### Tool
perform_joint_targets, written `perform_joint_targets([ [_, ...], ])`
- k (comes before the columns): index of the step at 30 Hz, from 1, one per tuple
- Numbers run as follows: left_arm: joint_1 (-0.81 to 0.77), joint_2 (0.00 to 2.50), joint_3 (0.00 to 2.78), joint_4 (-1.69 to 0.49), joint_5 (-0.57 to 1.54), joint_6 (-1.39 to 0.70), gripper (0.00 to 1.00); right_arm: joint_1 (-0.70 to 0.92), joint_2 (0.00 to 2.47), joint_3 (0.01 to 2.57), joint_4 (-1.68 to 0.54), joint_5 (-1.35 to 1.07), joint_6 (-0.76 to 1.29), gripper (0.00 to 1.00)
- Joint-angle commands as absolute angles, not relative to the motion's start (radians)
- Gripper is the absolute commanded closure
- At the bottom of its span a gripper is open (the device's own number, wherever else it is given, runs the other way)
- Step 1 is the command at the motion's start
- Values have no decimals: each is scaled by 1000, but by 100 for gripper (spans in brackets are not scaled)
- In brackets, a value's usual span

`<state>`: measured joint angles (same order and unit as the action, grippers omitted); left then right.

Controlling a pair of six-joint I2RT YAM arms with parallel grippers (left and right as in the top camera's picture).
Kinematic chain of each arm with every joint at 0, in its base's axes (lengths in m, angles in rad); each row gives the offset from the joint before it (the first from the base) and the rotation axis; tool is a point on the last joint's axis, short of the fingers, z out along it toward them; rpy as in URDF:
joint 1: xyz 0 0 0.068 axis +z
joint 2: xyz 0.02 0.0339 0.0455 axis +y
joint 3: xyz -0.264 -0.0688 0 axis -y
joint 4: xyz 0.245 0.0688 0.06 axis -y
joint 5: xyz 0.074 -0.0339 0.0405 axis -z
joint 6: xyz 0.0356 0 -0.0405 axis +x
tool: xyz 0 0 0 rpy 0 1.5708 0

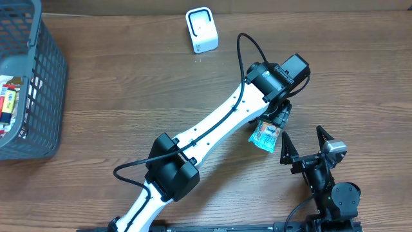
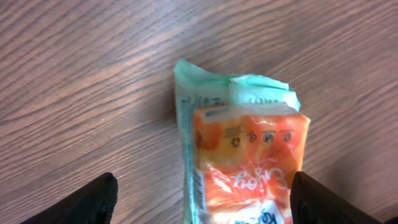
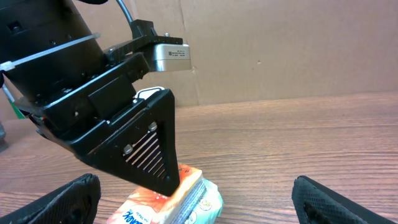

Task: Scan the item barcode
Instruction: 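Lower the wipe pack and release it on the table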

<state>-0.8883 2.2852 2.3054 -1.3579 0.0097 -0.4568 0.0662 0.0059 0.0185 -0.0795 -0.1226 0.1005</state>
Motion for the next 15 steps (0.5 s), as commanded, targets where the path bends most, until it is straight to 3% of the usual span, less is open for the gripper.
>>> perform_joint_targets([
  [1,-895,2269,2314,-1353,50,-422,24,63,4,8,-74,-110,93,0],
  [8,-904,2269,2214,-1306,46,-422,25,63,4,8,-74,-110,93,0],
  [9,-904,2269,2193,-1295,48,-422,28,63,4,8,-74,-110,93,0],
  [12,-904,2269,2145,-1270,53,-422,49,63,4,8,-74,-110,93,0],
  [15,-903,2268,2144,-1270,53,-422,55,63,4,8,-74,-110,93,0],
])
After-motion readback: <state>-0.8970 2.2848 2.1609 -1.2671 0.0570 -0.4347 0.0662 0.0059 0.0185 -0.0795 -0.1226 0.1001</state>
